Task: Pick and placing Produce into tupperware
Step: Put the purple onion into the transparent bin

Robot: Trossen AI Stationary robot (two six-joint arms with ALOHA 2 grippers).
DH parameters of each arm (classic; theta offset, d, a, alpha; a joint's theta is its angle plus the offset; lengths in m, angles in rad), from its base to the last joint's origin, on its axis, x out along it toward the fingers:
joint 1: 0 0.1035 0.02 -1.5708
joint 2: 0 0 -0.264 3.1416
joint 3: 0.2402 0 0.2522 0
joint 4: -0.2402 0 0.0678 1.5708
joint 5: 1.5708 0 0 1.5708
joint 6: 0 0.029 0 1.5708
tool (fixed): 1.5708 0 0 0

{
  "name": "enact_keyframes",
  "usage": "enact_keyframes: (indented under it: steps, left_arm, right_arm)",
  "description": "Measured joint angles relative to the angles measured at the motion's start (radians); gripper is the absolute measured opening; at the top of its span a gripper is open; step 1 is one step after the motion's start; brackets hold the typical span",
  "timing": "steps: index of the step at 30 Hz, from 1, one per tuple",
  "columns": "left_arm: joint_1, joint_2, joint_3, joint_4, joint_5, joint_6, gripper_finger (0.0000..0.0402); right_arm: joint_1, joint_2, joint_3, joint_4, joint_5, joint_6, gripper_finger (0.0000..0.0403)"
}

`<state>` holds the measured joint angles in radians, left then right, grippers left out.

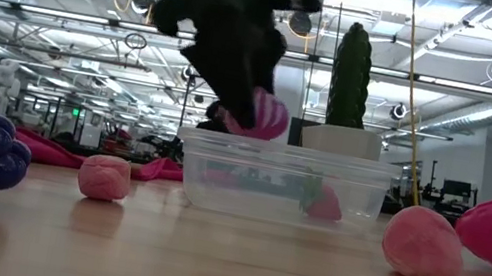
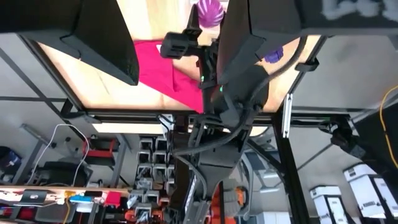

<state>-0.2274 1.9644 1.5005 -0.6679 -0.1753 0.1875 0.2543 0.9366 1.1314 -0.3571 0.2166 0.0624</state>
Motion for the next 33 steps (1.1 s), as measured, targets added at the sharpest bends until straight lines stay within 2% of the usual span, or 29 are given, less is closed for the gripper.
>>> enact_keyframes:
  steps: [33]
  left_arm:
    - [0.031, 0.089, -0.001, 0.020, 0.045, -0.030, 0.0266]
  right_arm:
    - [0.000, 0.021, 0.000, 0.039, -0.004, -0.003, 0.0208]
